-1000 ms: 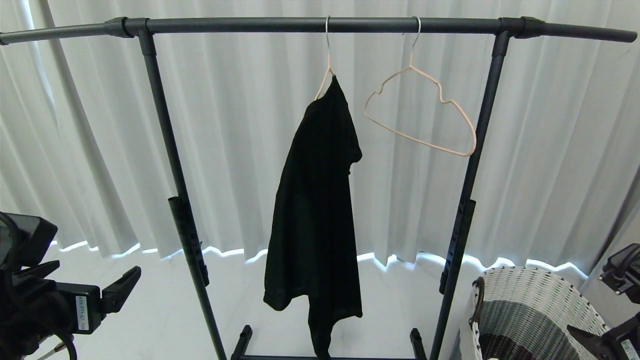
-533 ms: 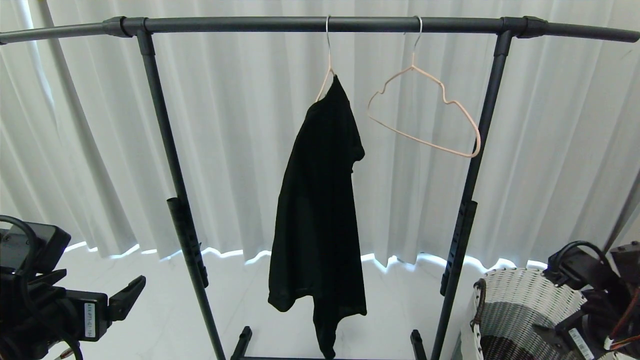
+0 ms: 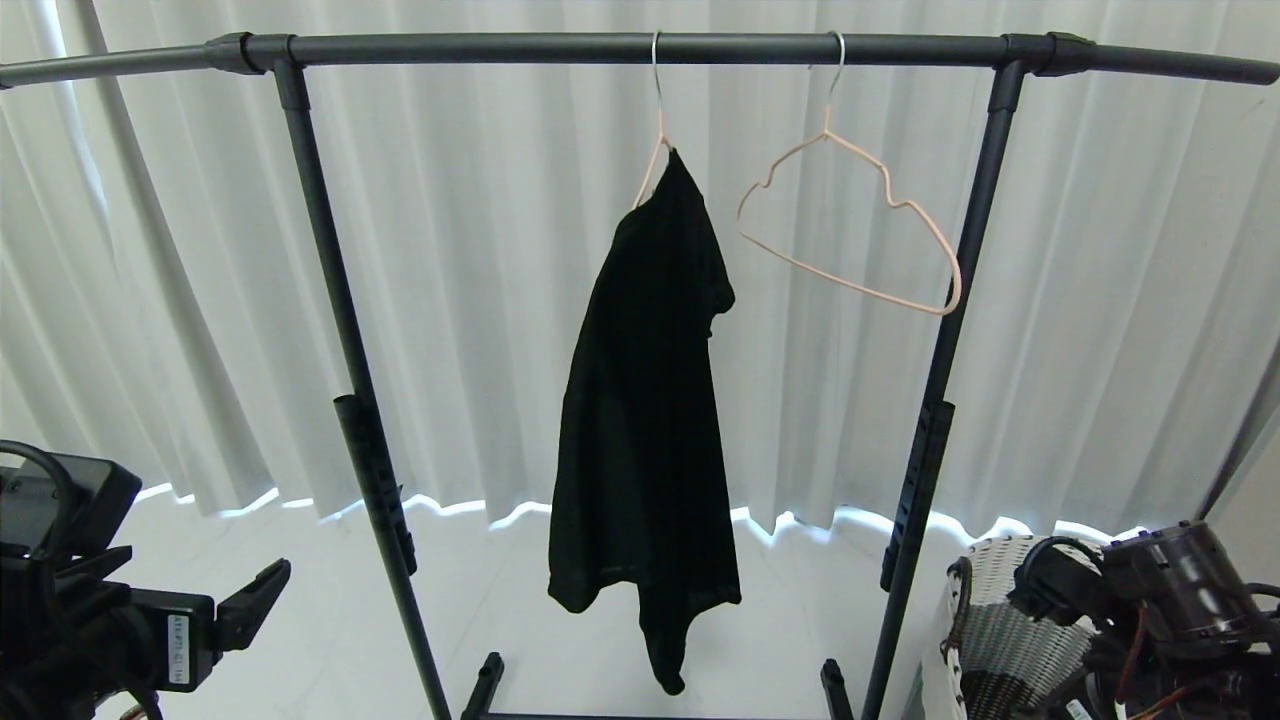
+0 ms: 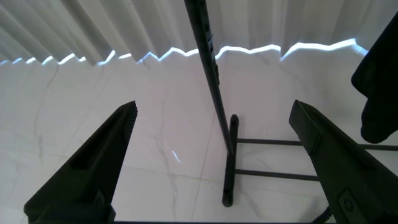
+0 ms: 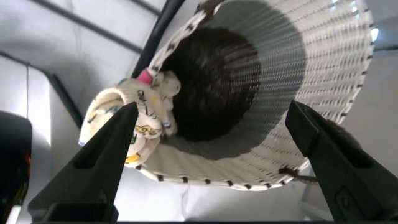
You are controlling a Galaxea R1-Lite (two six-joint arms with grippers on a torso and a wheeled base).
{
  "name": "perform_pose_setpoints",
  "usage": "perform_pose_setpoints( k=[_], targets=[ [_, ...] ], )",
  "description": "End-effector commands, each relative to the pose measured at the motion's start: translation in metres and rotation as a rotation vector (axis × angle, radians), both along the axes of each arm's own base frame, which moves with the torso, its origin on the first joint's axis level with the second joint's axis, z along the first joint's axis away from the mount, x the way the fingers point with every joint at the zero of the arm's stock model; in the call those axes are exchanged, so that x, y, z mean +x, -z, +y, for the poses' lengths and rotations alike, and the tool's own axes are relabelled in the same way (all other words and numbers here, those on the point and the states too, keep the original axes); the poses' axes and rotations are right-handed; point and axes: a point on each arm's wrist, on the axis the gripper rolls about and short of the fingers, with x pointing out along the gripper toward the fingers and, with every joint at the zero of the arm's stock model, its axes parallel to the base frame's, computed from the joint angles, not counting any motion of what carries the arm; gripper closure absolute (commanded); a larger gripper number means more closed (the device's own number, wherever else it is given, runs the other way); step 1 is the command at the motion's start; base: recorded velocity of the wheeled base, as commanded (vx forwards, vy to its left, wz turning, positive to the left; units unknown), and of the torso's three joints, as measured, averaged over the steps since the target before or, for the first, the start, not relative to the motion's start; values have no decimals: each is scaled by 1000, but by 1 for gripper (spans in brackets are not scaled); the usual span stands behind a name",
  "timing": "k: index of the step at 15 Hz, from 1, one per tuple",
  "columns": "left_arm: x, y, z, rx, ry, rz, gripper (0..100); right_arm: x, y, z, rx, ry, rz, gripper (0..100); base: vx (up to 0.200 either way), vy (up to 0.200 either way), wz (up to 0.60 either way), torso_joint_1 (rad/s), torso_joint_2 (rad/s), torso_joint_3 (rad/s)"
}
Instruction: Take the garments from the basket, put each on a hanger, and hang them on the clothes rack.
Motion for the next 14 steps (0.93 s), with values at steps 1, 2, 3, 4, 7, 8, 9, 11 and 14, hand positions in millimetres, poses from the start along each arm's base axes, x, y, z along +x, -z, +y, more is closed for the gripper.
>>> perform_pose_setpoints(
  k=[1, 2, 3, 4, 7, 8, 9, 11, 14],
  targets=[
    [-2, -1, 0, 0, 1, -9, 0, 4, 10, 4, -19, -11, 47, 0, 0, 0, 0, 0, 0, 0],
    [-3, 0, 0, 0, 1, -10, 0, 4, 12, 6, -20, -19, 55, 0, 0, 0, 0, 0, 0, 0],
    [-5, 1, 0, 0, 1, -9, 0, 5, 13, 9, -17, -35, 59, 0, 0, 0, 0, 0, 0, 0],
    [-7, 4, 0, 0, 1, -1, 0, 6, 13, 12, -4, -54, 58, 0, 0, 0, 0, 0, 0, 0],
    [-10, 7, 1, -1, 0, 6, 0, 6, 14, 19, 4, -91, 62, 0, 0, 0, 0, 0, 0, 0],
    [-10, 6, 1, -1, 0, 3, 0, 7, 19, 19, -12, -86, 79, 0, 0, 0, 0, 0, 0, 0],
    [-10, 6, 1, -1, 0, 2, 0, 8, 22, 20, -23, -79, 82, 0, 0, 0, 0, 0, 0, 0],
    [-12, 7, 1, -1, 0, 2, 0, 12, 28, 20, -56, -57, 92, 0, 0, 0, 0, 0, 0, 0],
    [-16, 9, 1, 0, 1, 1, 0, 18, 31, 21, -49, -47, 70, 0, 0, 0, 0, 0, 0, 0]
  ],
)
